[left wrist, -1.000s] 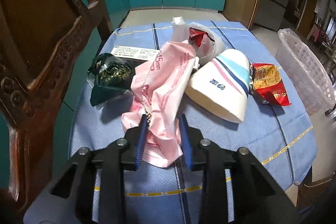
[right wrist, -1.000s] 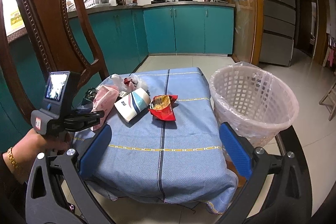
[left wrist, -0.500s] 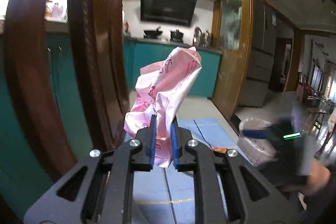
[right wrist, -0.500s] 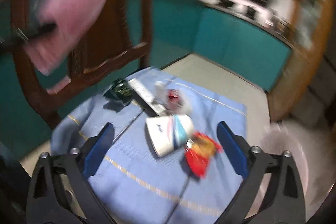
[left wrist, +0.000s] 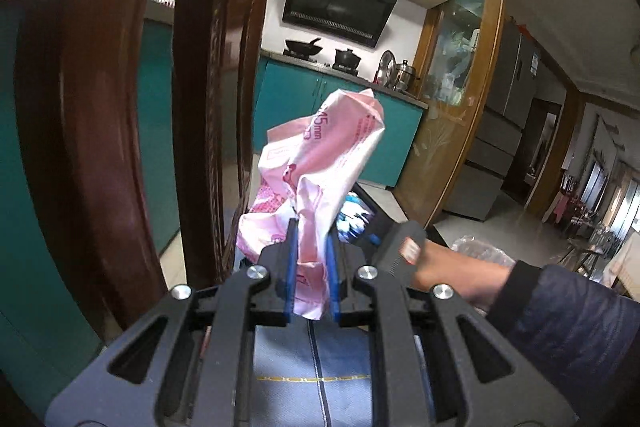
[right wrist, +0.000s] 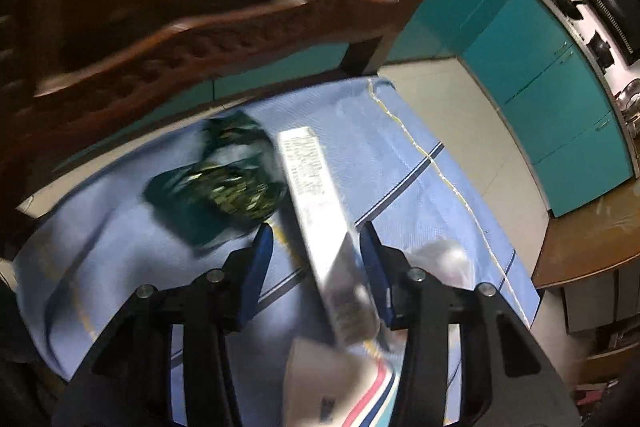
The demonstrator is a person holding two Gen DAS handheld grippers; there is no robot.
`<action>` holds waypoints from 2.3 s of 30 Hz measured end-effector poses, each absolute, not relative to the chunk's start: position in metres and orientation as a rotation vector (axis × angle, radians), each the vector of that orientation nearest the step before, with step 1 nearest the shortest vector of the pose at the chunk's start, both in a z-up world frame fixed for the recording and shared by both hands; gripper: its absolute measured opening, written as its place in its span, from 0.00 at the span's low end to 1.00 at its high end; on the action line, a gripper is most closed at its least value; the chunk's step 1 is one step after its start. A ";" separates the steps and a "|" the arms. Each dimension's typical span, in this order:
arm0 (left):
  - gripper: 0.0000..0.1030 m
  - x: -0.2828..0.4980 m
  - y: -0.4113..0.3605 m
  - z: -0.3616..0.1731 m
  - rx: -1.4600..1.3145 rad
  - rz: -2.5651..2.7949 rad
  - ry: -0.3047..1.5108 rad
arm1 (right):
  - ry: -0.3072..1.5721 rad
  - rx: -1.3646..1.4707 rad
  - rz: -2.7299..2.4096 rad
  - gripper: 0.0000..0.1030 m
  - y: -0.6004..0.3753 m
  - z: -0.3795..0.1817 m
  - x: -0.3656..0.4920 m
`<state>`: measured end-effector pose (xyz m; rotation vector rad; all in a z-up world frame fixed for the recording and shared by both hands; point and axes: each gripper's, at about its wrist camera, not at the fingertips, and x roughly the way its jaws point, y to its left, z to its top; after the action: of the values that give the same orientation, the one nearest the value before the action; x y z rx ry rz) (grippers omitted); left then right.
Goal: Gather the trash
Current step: 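Grasp the white paper strip with the right gripper while the left gripper holds the pink bag, then carry the white paper strip over the basket and open the right gripper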
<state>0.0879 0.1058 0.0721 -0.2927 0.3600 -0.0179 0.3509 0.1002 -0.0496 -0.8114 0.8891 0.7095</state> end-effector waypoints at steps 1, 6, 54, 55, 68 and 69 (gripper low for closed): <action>0.13 0.090 0.106 0.071 -0.294 -0.014 0.367 | 0.916 -0.810 0.702 0.40 0.102 -0.054 0.357; 0.13 0.091 0.109 0.071 -0.303 -0.010 0.379 | 1.006 -0.697 0.668 0.16 0.097 -0.054 0.376; 0.14 0.127 0.022 0.022 -0.083 0.020 0.656 | 0.683 0.050 0.420 0.16 -0.149 0.046 0.155; 0.14 0.126 0.023 0.022 -0.086 0.019 0.657 | 0.686 0.048 0.420 0.16 -0.149 0.045 0.155; 0.14 0.125 0.022 0.023 -0.096 -0.013 0.660 | 0.489 0.155 0.170 0.18 -0.242 0.079 0.206; 0.14 0.125 0.021 0.023 -0.095 -0.019 0.661 | 0.474 0.168 0.131 0.20 -0.256 0.078 0.216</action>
<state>0.1254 0.0211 0.0228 -0.0949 0.6612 -0.0191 0.2162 -0.2563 0.0780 0.1678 0.4740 0.1308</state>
